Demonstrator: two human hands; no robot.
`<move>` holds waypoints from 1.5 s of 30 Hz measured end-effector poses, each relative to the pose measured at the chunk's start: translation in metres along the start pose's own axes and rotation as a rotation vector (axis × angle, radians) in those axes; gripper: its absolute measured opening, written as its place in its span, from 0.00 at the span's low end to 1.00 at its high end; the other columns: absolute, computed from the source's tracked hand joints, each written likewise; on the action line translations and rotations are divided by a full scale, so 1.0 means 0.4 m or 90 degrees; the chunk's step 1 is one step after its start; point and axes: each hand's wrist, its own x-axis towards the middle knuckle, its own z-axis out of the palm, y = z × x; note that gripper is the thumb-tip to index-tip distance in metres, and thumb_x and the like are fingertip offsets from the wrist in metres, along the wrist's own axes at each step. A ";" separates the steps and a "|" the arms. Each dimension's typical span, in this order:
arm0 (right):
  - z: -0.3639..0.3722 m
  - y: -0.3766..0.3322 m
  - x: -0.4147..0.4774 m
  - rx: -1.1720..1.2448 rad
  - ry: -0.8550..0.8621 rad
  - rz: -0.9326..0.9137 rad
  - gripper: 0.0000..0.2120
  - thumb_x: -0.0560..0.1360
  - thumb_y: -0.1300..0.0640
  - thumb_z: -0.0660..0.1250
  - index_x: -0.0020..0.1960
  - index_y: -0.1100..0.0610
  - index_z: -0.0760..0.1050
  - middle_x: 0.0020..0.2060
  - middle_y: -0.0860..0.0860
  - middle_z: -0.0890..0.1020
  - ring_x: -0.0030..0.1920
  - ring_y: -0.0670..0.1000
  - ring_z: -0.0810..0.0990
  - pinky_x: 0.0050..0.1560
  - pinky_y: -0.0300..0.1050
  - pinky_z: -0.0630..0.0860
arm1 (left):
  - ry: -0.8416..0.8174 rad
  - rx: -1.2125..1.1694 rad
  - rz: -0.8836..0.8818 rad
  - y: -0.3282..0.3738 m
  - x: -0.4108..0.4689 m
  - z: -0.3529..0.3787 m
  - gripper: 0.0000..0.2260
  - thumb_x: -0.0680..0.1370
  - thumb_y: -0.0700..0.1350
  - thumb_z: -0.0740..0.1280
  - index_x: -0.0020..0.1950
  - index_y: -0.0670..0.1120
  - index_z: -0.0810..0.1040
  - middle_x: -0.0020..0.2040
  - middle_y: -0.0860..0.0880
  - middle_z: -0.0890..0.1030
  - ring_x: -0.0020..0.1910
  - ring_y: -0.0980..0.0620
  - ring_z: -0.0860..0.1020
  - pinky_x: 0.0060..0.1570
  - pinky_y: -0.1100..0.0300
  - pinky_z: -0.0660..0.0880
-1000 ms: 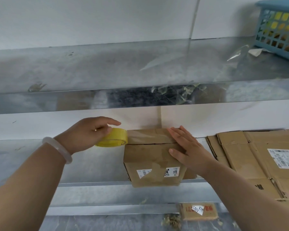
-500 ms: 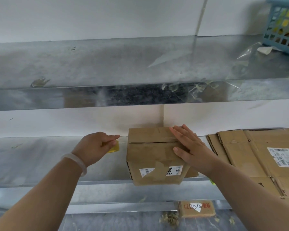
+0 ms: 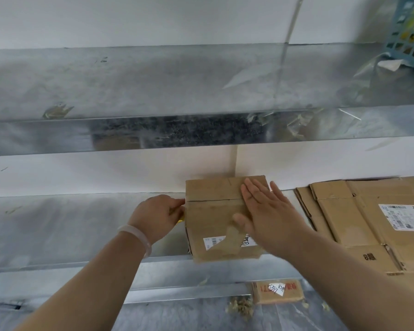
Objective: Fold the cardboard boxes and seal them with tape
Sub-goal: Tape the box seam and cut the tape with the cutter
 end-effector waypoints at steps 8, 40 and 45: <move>0.001 -0.073 -0.009 0.020 -0.012 -0.015 0.35 0.75 0.39 0.25 0.79 0.50 0.38 0.79 0.47 0.42 0.78 0.46 0.38 0.75 0.46 0.33 | 0.005 -0.008 -0.009 0.010 -0.010 -0.001 0.12 0.81 0.52 0.57 0.54 0.60 0.80 0.34 0.55 0.75 0.39 0.54 0.75 0.43 0.58 0.74; 0.019 -0.116 0.003 0.021 0.000 -0.066 0.40 0.75 0.32 0.28 0.80 0.52 0.48 0.78 0.46 0.48 0.78 0.47 0.47 0.75 0.45 0.39 | 0.104 -0.195 -0.016 -0.116 -0.079 -0.018 0.13 0.75 0.51 0.70 0.60 0.57 0.80 0.39 0.56 0.75 0.43 0.64 0.74 0.40 0.76 0.66; 0.027 -0.112 0.004 -0.006 0.014 -0.047 0.35 0.81 0.37 0.38 0.74 0.56 0.67 0.73 0.50 0.70 0.72 0.51 0.68 0.75 0.48 0.59 | 0.052 -0.031 -0.026 -0.101 -0.070 -0.010 0.35 0.68 0.73 0.55 0.68 0.55 0.74 0.43 0.58 0.73 0.41 0.59 0.73 0.44 0.70 0.66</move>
